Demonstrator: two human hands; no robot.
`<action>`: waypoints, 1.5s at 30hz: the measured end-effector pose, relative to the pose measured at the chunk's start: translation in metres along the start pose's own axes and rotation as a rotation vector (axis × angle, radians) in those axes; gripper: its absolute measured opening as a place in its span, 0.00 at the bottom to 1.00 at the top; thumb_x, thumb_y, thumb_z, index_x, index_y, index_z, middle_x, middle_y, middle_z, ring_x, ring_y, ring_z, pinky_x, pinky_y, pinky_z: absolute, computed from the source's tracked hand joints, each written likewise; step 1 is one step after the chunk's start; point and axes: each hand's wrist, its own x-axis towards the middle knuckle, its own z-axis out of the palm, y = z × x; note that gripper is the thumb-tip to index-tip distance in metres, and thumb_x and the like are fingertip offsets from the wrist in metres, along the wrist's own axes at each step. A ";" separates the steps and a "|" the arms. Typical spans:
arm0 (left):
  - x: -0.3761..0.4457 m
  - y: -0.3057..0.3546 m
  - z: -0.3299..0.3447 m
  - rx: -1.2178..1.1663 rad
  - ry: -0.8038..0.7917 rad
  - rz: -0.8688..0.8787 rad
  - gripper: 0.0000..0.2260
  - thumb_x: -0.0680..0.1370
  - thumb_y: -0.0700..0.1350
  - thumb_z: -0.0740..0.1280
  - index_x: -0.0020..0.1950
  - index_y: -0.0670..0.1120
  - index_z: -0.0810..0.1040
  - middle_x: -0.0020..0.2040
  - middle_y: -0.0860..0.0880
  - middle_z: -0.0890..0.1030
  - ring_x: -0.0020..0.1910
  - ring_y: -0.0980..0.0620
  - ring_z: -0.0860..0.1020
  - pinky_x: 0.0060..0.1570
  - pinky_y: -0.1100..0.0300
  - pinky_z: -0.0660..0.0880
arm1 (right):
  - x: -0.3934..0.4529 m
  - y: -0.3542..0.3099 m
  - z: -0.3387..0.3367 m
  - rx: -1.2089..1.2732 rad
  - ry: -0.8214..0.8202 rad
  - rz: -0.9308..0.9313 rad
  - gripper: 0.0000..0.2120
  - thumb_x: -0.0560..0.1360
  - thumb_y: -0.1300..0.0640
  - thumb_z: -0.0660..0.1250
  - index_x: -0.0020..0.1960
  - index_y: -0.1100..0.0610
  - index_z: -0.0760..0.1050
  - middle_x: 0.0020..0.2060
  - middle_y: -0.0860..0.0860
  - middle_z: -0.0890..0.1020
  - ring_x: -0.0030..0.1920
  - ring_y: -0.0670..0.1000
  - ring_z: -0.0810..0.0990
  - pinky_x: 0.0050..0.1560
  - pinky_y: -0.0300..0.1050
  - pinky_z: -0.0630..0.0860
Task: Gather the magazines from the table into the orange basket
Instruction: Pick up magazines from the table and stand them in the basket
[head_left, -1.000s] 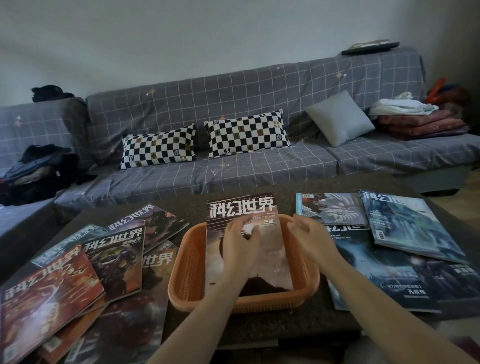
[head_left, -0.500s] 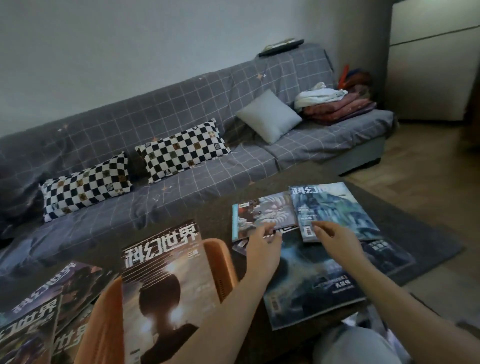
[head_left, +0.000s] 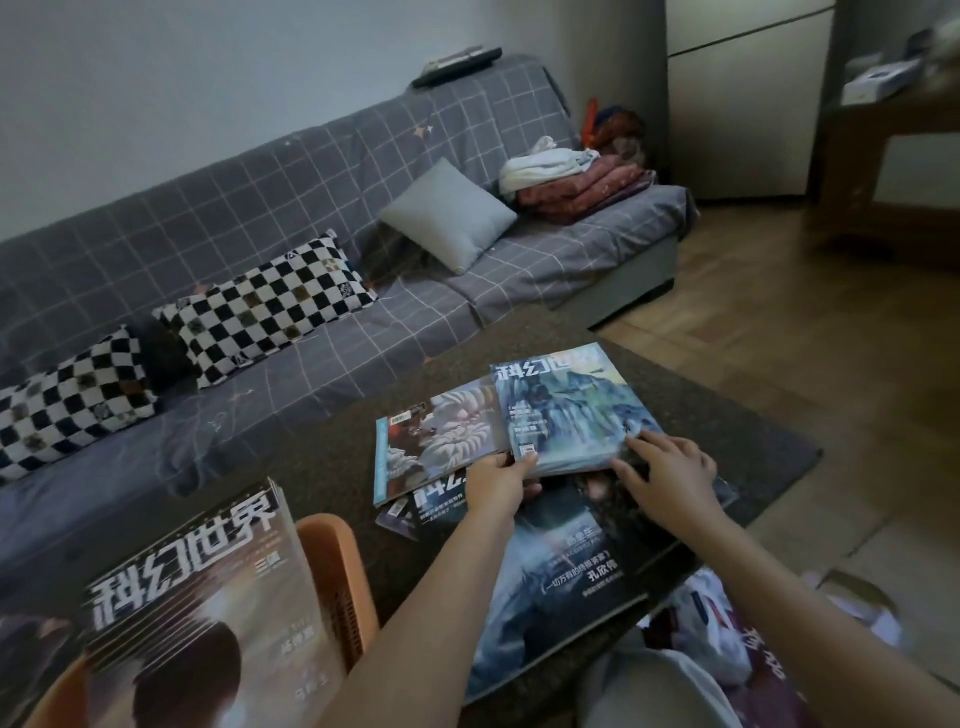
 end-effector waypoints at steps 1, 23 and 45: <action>-0.001 0.003 -0.001 -0.023 -0.021 -0.029 0.08 0.75 0.38 0.71 0.53 0.37 0.78 0.44 0.46 0.80 0.32 0.53 0.78 0.35 0.63 0.80 | -0.001 -0.001 -0.001 0.012 0.007 0.001 0.24 0.77 0.38 0.55 0.69 0.48 0.68 0.72 0.47 0.66 0.70 0.54 0.60 0.67 0.52 0.55; -0.142 -0.008 -0.164 -0.391 -0.141 0.137 0.07 0.79 0.33 0.62 0.56 0.38 0.70 0.55 0.38 0.79 0.45 0.45 0.84 0.36 0.56 0.81 | -0.090 -0.096 -0.048 1.289 -0.335 0.063 0.14 0.77 0.62 0.63 0.62 0.54 0.72 0.52 0.56 0.80 0.50 0.59 0.81 0.47 0.57 0.79; -0.160 -0.094 -0.335 -0.166 0.527 0.368 0.09 0.77 0.39 0.68 0.54 0.51 0.75 0.50 0.49 0.82 0.50 0.49 0.81 0.50 0.49 0.79 | -0.159 -0.263 0.053 0.891 -0.475 -0.396 0.19 0.76 0.67 0.63 0.59 0.48 0.66 0.54 0.51 0.79 0.53 0.49 0.79 0.52 0.50 0.77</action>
